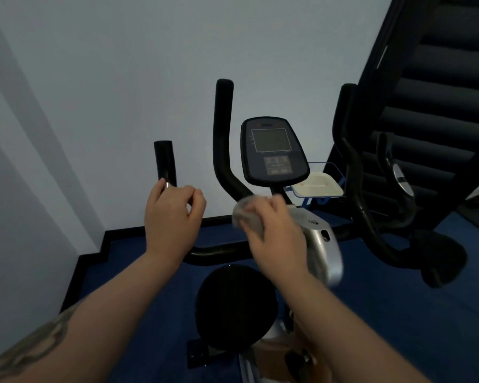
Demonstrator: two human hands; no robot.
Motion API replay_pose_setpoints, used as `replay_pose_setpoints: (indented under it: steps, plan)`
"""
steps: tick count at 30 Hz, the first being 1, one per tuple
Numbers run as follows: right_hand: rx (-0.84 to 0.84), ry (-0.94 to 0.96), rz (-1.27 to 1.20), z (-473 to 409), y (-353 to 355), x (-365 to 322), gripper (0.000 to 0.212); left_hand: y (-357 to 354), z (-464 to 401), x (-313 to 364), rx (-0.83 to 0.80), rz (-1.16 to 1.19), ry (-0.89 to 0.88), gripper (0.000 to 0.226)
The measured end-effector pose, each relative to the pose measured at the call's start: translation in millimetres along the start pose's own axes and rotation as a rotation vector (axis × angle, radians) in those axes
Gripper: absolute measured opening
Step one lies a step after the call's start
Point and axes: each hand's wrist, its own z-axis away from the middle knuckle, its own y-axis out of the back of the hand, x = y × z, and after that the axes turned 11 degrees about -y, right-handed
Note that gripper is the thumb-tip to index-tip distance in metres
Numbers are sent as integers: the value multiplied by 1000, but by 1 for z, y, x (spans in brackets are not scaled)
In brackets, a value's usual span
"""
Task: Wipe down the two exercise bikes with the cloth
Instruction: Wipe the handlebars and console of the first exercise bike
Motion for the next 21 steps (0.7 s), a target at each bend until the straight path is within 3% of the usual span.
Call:
replay_pose_setpoints:
  steps: [4,8,10,14,18,21]
  plan:
    - [-167,-64,-395,43,27,34,11,-2,-1,-2,6,10,11,44]
    - [-95,-147,-458,6,42,35,8,-1,-2,-3,-9,19,22,46]
    - [-36,-167,-443,-12,32,21,7,0,-2,-1,-4,22,20,46]
    - [-10,-121,-186,9,9,19,9,1,0,2,-13,19,13,45]
    - [-153,-118,-113,21,32,21,20,-1,-1,1,6,15,19,44]
    - [-135,-105,-63,-34,33,-4,25,-1,-2,0,7,-16,2,45]
